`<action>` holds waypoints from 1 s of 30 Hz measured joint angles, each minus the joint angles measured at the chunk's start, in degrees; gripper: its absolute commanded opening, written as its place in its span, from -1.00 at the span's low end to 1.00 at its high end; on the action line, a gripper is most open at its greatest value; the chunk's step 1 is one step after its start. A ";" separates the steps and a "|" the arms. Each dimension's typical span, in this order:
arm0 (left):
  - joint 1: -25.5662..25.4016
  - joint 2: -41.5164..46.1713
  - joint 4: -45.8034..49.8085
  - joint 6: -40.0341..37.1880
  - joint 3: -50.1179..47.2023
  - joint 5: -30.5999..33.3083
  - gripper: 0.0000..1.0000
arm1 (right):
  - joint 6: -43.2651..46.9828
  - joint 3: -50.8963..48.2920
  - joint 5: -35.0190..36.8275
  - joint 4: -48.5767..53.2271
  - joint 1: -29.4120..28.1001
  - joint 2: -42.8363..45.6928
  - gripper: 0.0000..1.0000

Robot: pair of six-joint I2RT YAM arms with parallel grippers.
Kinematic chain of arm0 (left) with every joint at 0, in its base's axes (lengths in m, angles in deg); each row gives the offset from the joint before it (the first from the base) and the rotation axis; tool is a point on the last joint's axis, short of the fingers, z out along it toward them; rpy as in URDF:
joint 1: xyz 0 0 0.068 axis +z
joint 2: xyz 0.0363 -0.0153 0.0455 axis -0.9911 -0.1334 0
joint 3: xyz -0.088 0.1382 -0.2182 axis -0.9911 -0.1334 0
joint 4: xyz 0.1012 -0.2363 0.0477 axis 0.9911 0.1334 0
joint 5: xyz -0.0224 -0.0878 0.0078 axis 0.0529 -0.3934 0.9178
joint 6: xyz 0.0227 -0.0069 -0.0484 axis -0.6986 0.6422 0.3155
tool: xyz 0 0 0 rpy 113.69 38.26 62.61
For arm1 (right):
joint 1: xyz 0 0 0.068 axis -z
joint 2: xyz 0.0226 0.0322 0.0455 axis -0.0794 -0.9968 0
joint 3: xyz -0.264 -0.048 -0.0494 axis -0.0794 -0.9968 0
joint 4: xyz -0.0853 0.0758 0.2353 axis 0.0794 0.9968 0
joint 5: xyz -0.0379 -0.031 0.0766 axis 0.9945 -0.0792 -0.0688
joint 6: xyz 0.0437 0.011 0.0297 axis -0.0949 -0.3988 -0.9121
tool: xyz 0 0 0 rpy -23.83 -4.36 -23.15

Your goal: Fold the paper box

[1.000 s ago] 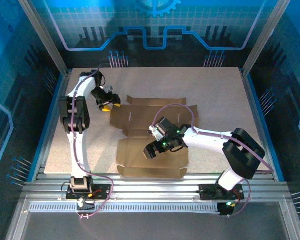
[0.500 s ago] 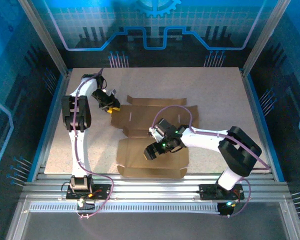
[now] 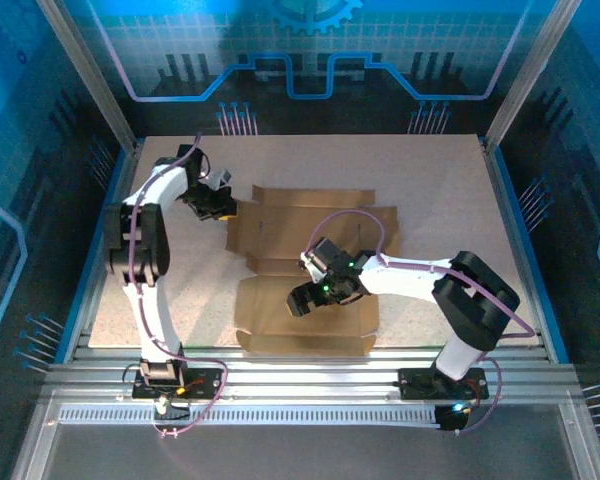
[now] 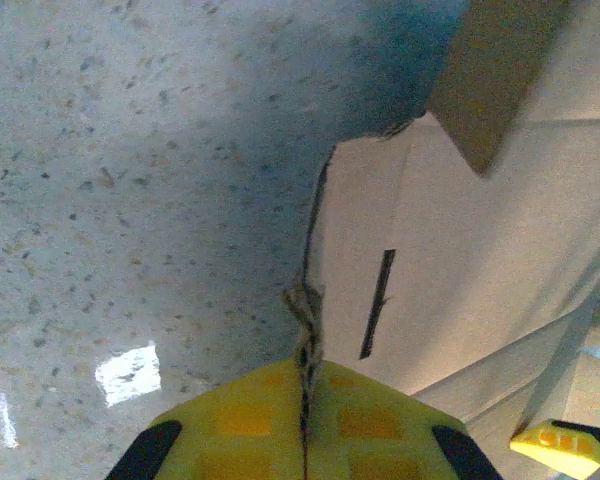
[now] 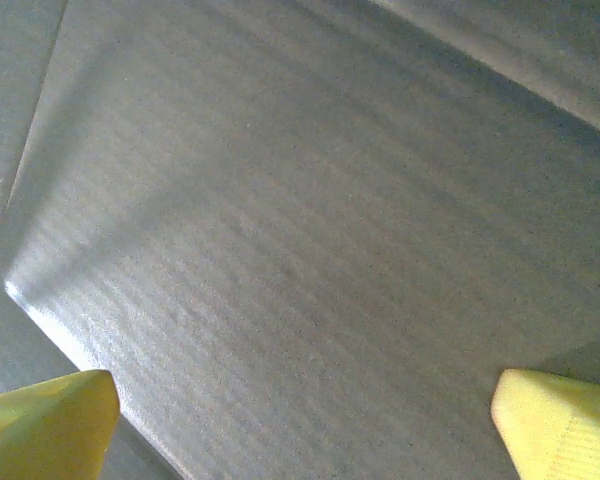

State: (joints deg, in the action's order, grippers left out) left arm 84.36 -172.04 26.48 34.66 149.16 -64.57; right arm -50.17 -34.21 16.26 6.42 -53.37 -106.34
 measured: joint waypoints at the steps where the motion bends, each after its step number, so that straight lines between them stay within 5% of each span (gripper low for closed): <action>1: -0.52 2.80 -2.38 0.59 -2.56 0.39 -0.90 | -0.52 -0.02 0.70 -0.24 0.02 0.00 0.97; 19: -10.93 28.41 -29.24 8.83 -32.54 20.76 -0.87 | -5.57 -1.14 7.93 -1.36 0.50 0.35 0.95; 30: -17.46 38.40 -35.15 13.60 -41.27 26.47 -0.86 | -7.69 -1.99 9.20 -2.64 0.00 0.87 0.93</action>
State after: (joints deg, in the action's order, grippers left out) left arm 66.89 -133.64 -8.66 48.25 107.89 -38.11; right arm -57.86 -36.20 25.46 3.78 -53.37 -105.47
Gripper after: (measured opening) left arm 0.065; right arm 0.966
